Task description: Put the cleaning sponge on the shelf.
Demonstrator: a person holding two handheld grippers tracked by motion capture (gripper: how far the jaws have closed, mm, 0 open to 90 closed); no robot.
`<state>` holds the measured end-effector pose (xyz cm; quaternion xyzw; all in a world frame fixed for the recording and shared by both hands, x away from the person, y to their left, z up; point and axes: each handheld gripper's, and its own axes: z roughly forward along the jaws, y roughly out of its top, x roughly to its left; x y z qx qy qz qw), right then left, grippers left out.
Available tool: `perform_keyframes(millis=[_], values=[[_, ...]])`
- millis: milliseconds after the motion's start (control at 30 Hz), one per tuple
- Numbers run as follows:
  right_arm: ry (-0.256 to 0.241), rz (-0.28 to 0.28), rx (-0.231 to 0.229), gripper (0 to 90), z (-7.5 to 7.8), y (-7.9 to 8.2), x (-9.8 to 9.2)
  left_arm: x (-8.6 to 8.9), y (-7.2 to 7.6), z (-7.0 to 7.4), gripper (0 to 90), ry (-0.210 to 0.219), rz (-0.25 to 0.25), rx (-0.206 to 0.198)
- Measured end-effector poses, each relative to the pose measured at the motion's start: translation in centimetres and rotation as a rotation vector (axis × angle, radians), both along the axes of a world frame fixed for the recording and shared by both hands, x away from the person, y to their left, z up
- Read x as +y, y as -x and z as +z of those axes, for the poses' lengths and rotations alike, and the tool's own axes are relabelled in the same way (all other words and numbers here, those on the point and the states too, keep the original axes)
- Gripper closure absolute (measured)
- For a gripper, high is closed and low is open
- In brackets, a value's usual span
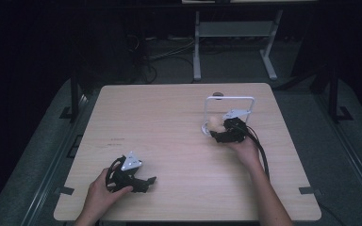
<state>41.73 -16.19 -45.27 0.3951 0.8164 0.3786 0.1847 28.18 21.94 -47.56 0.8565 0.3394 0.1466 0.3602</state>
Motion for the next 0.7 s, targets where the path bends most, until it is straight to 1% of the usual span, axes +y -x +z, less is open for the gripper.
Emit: perform_keyframes(millis=[167, 433, 700], values=[[0.02, -0.002, 0.009, 26.5, -0.6, -0.2, 0.2, 0.0, 0.0, 0.0, 12.8, 0.0, 0.0, 0.0], [0.023, -0.006, 0.011, 26.3, -0.9, -0.5, 0.2, 0.0, 0.0, 0.0, 12.8, 0.0, 0.0, 0.0], [0.024, -0.009, 0.025, 26.1, -1.3, -0.6, 0.3, 0.0, 0.0, 0.0, 12.8, 0.0, 0.0, 0.0]])
